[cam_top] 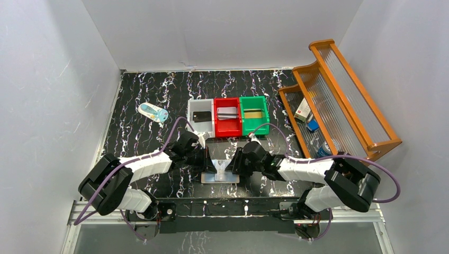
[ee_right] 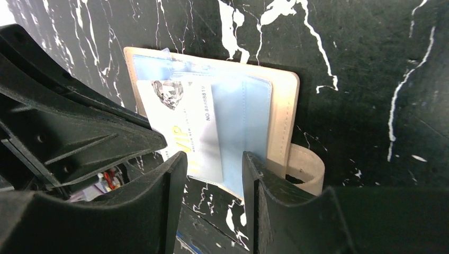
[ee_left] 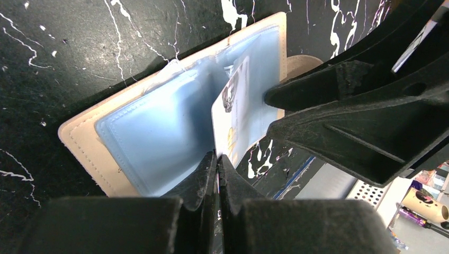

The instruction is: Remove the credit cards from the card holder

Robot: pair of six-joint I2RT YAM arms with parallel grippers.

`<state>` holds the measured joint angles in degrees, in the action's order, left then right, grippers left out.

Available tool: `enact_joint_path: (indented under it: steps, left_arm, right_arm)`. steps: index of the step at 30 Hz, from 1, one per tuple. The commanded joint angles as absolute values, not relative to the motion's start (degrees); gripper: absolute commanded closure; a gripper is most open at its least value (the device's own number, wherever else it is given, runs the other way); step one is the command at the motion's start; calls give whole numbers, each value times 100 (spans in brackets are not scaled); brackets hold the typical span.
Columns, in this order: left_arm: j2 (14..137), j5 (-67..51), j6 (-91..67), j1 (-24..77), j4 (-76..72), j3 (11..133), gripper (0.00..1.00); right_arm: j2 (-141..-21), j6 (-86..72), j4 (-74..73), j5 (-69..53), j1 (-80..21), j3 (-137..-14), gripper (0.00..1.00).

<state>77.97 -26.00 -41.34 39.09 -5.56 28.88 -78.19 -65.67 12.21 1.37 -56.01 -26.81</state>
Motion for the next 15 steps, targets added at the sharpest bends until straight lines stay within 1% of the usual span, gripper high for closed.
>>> enact_joint_path:
  steps: [1, 5, 10, 15]
  left_arm:
    - [7664, -2697, -4045, 3946, -360, 2986, 100]
    - [7673, -2698, -4052, 3946, -367, 3010, 100]
    - [7666, -2716, -4069, 3947, -369, 3015, 100]
    - [7622, -2729, -4087, 3946, -369, 3002, 100]
  right_arm:
    - [-7576, -5813, 332, 207, -5614, -3165, 48]
    - [-7734, -5711, 496, 24, -5616, -3349, 48]
    - [-8192, -5730, 1095, -334, -5616, -3344, 48]
    - [-8785, -5893, 854, -274, -5613, -3438, 49]
